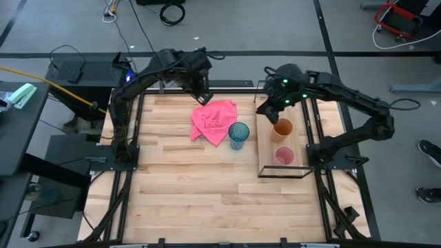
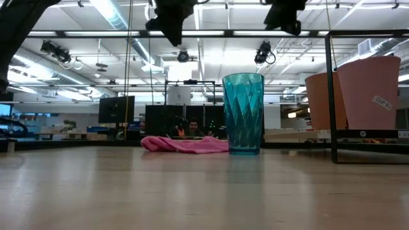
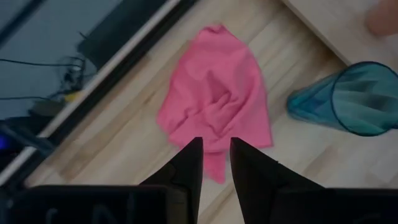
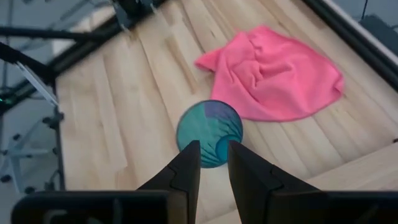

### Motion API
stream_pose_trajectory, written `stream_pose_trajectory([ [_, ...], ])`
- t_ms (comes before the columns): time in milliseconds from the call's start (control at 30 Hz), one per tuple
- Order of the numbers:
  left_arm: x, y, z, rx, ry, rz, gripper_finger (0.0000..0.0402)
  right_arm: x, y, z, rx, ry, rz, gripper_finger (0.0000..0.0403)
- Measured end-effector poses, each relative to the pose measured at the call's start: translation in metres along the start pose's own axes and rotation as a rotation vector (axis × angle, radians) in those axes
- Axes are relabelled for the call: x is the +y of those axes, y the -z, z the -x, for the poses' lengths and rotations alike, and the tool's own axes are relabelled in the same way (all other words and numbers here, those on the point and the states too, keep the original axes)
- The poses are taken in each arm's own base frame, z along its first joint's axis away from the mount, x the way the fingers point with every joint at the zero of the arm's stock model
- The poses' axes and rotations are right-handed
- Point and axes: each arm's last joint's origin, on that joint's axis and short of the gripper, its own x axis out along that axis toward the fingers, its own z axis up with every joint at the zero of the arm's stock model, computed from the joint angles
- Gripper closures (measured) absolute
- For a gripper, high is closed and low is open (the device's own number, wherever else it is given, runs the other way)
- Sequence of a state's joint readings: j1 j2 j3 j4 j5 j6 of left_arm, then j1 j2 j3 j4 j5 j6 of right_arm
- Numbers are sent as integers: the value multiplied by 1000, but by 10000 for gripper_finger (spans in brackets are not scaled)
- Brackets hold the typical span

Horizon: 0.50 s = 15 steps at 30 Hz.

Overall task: Stack small to large cups/mugs on shelf
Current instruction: Put the blue cup on the shelf

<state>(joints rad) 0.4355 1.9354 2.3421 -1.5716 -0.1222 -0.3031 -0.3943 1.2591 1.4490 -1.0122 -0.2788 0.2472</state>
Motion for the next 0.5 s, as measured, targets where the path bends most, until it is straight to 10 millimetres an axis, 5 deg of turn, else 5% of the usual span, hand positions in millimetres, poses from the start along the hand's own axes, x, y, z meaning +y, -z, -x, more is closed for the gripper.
stream_pose_trajectory([
  [200, 9, 13, 7, -4, -80, 17, 319, -10, -8, -37, 99, 28, 18, 315],
  [500, 16, 64, -32, 214, -162, 117, 318, -23, -11, -82, 229, 64, 26, 315],
])
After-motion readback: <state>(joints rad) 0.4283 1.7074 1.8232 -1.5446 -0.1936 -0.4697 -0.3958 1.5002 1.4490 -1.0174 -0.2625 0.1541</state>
